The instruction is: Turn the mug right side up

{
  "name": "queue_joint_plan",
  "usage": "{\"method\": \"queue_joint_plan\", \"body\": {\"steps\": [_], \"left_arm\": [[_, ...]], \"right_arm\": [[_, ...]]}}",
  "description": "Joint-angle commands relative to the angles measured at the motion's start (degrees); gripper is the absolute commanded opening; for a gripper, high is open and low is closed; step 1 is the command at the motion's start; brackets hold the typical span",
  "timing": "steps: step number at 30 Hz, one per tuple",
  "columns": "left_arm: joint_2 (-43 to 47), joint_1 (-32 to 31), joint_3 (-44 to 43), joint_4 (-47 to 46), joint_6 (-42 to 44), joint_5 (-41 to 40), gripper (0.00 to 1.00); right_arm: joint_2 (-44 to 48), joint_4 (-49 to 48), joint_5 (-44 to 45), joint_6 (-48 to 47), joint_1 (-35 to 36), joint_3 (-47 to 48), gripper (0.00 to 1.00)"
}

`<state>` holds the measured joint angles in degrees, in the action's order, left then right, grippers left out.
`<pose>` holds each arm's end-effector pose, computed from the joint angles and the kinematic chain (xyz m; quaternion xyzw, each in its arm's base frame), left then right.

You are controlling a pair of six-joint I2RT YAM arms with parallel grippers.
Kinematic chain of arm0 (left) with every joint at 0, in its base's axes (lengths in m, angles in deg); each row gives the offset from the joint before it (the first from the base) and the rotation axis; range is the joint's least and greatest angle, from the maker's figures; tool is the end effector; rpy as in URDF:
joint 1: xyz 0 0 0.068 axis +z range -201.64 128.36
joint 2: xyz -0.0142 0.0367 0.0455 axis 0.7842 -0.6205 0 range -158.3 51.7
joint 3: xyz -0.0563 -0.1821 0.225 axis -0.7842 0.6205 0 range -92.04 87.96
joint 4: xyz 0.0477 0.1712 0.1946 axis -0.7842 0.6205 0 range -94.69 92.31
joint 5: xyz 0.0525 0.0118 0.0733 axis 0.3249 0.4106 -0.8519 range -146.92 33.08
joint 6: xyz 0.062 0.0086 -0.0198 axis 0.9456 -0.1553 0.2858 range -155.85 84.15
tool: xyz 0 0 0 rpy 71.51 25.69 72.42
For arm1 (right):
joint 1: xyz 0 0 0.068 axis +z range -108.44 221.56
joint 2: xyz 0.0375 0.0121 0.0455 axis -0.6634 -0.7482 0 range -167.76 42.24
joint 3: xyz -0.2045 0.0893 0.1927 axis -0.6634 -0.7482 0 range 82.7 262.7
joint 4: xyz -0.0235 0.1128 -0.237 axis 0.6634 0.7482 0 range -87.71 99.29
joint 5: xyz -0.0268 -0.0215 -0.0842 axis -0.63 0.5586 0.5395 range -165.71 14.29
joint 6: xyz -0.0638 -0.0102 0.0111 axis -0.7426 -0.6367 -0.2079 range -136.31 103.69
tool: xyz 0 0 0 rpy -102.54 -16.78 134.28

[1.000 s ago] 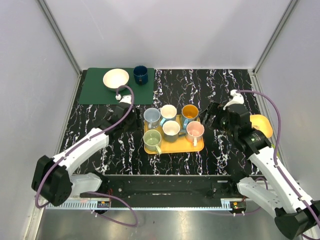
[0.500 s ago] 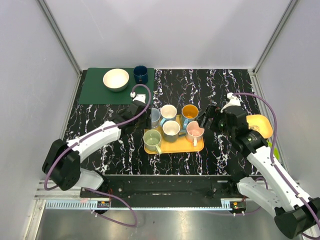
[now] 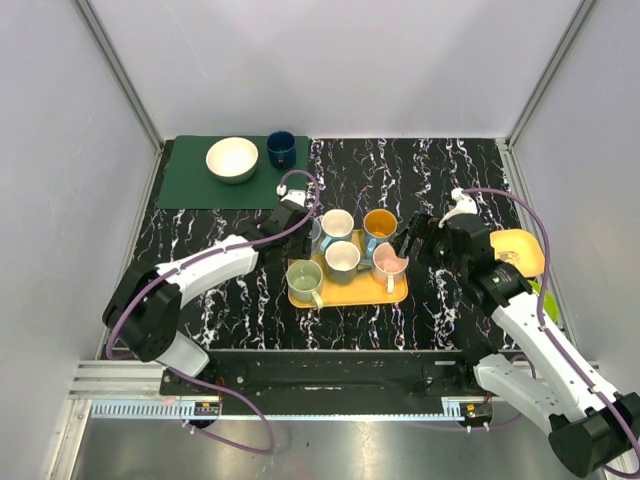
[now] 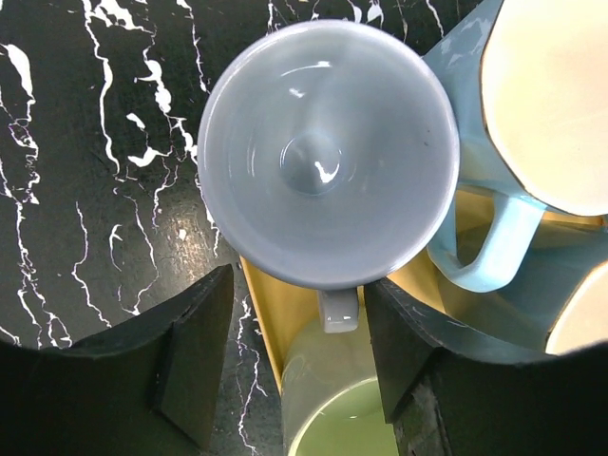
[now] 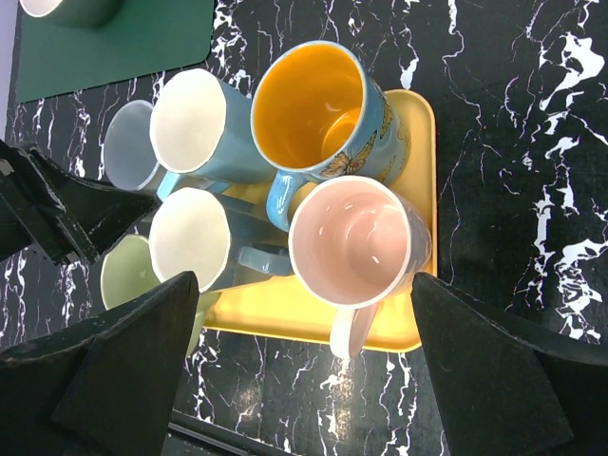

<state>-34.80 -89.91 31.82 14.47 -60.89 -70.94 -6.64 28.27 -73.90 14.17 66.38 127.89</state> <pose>0.2642 -0.1925 0.2321 0.0653 0.9299 -0.0828 0.3525 0.1742 0.0788 0.3113 0.0506 0.8630 0.2211 0.4513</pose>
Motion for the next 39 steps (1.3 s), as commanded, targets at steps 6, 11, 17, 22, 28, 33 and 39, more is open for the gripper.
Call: {"method": "queue_joint_plan", "body": {"steps": [6, 11, 17, 22, 28, 33, 39], "left_arm": [[-3.06, -0.59, -3.27, -1.49, 0.69, -3.12, 0.53], [-4.03, -0.67, -3.98, -1.14, 0.25, -3.73, 0.47], [-3.33, -0.94, -3.54, -0.88, 0.34, -4.26, 0.28], [-2.62, -1.20, -3.27, -0.26, 0.43, -4.96, 0.30], [-1.31, -1.55, -2.92, -0.09, 0.87, -6.01, 0.00], [2.12, -1.90, -1.69, -1.05, 1.66, -7.95, 0.00], [10.90, -1.99, -2.74, -0.35, 2.36, -13.22, 0.00]], "right_arm": [[1.33, -2.07, -1.27, 0.11, 0.23, -1.16, 1.00], [2.21, -1.81, -0.84, 0.11, 0.23, -1.59, 1.00], [2.83, -1.28, -0.75, 0.28, 0.23, -1.95, 1.00], [2.83, -1.28, -0.75, 0.46, 0.23, -2.39, 1.00], [3.27, -1.28, -0.57, 0.72, 0.23, -3.26, 1.00], [3.09, -1.28, -0.57, 0.90, 0.23, -3.00, 1.00], [3.44, -1.10, -0.84, 1.34, 0.23, -1.42, 1.00]]}}
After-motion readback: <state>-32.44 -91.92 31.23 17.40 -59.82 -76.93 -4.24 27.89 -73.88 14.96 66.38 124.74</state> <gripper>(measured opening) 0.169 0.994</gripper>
